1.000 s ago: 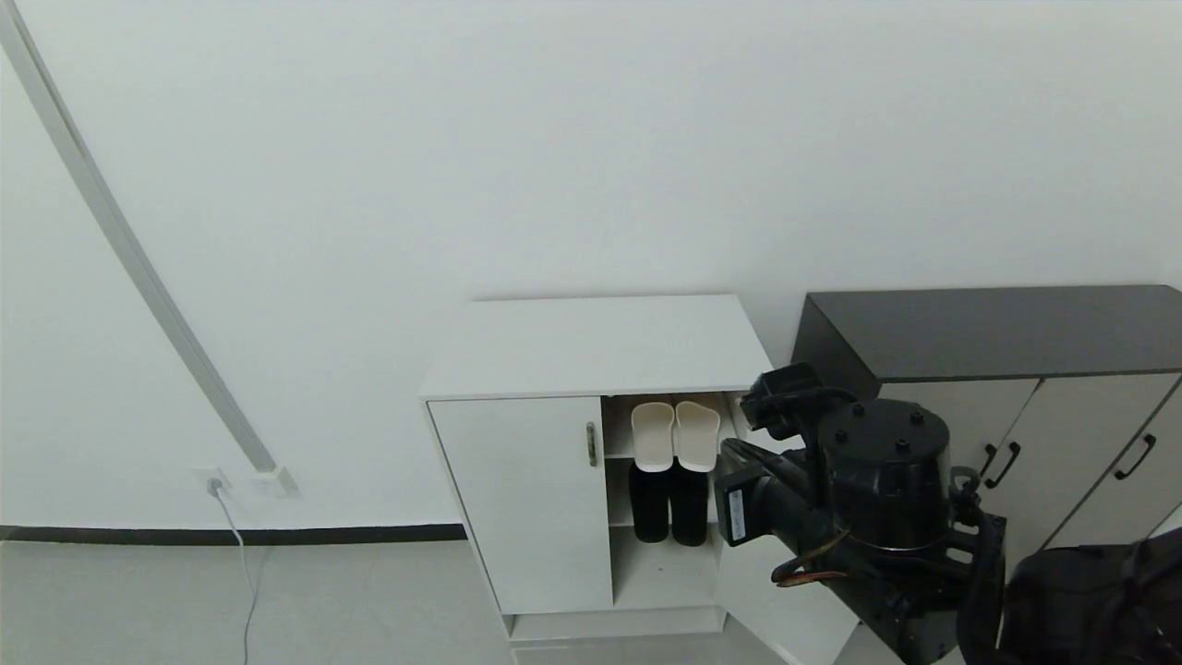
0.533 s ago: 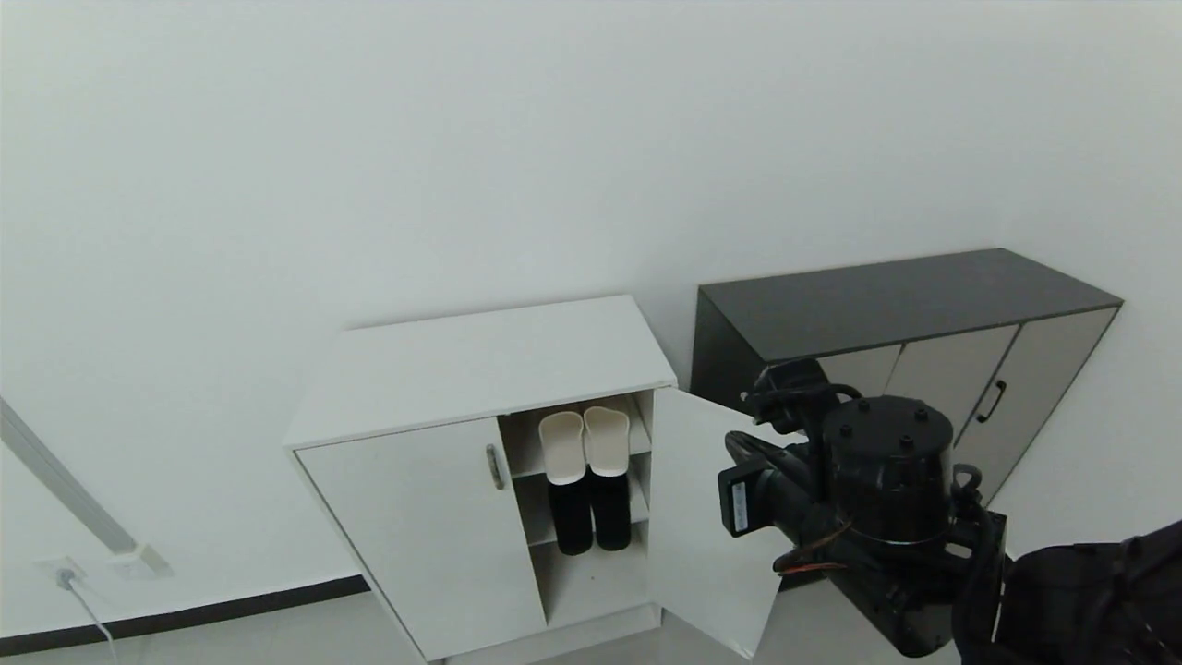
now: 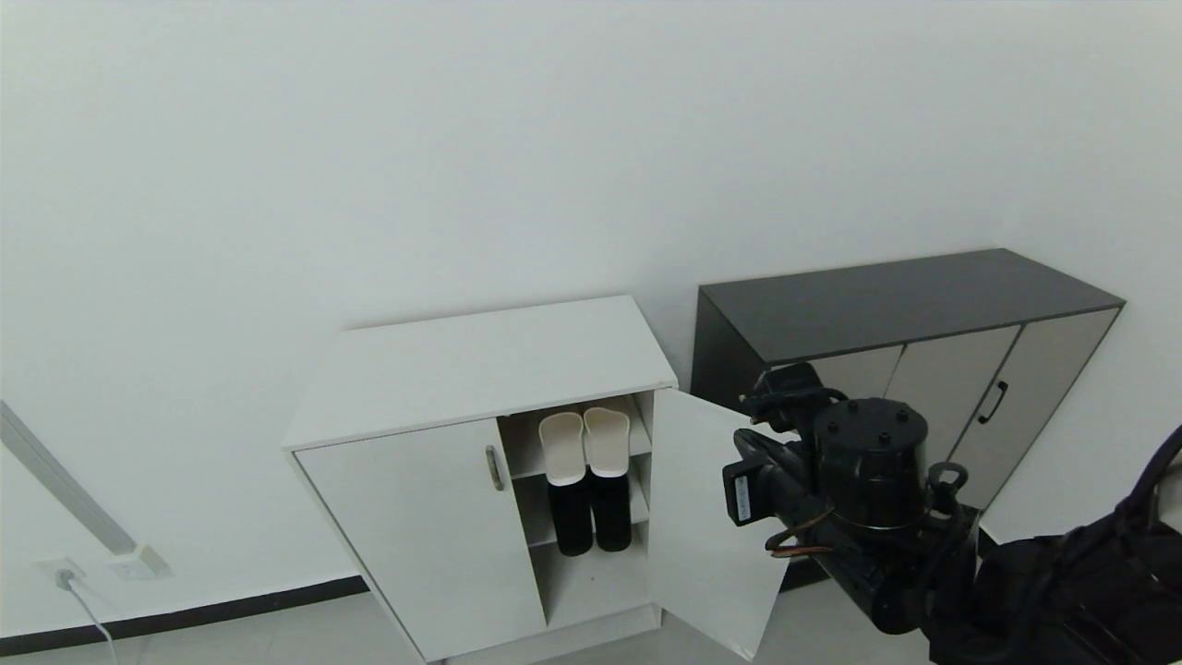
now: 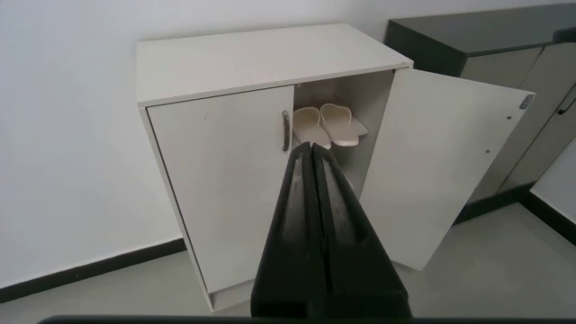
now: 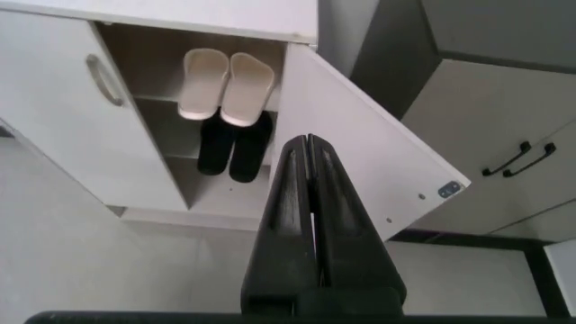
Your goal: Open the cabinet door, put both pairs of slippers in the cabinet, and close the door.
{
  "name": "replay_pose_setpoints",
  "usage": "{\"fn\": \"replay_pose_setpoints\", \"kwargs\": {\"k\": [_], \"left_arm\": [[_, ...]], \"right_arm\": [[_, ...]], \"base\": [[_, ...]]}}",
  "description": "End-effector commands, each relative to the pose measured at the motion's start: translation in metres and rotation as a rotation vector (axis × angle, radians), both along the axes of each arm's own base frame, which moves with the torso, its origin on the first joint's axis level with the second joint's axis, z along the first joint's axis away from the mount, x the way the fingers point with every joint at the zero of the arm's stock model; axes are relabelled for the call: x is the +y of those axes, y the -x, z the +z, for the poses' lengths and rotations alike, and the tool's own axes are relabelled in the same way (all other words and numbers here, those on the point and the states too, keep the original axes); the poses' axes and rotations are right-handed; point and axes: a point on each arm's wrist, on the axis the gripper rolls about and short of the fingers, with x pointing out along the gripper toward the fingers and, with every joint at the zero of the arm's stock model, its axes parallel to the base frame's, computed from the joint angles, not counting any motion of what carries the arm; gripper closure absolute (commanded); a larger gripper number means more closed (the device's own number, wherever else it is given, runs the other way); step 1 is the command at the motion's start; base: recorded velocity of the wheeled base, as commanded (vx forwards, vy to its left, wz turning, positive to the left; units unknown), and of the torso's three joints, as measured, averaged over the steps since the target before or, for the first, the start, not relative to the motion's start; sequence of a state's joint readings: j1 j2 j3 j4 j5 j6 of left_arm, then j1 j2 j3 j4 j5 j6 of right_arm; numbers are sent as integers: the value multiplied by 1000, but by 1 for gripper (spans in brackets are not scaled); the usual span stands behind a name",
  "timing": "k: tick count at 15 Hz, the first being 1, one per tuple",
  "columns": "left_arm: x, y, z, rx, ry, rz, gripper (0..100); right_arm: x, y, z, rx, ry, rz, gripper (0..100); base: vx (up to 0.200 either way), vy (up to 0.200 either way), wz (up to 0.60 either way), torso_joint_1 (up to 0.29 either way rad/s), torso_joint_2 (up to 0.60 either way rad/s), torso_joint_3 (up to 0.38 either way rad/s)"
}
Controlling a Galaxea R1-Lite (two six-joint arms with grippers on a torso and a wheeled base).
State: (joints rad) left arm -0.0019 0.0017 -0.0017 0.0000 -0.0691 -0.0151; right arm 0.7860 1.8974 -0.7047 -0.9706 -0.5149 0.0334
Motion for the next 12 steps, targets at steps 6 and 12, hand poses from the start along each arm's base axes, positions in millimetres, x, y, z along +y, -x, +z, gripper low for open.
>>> {"fn": "replay_pose_setpoints", "kwargs": {"k": [6, 12], "left_arm": [[0, 0, 0, 0, 0, -1, 100], [0, 0, 0, 0, 0, -1, 100]], "right_arm": [[-17, -40, -10, 16, 13, -107, 100], [-59, -100, -15, 77, 6, -195, 100]], "base": [[-67, 0, 0, 3, 1, -1], [0, 0, 0, 0, 0, 0]]}}
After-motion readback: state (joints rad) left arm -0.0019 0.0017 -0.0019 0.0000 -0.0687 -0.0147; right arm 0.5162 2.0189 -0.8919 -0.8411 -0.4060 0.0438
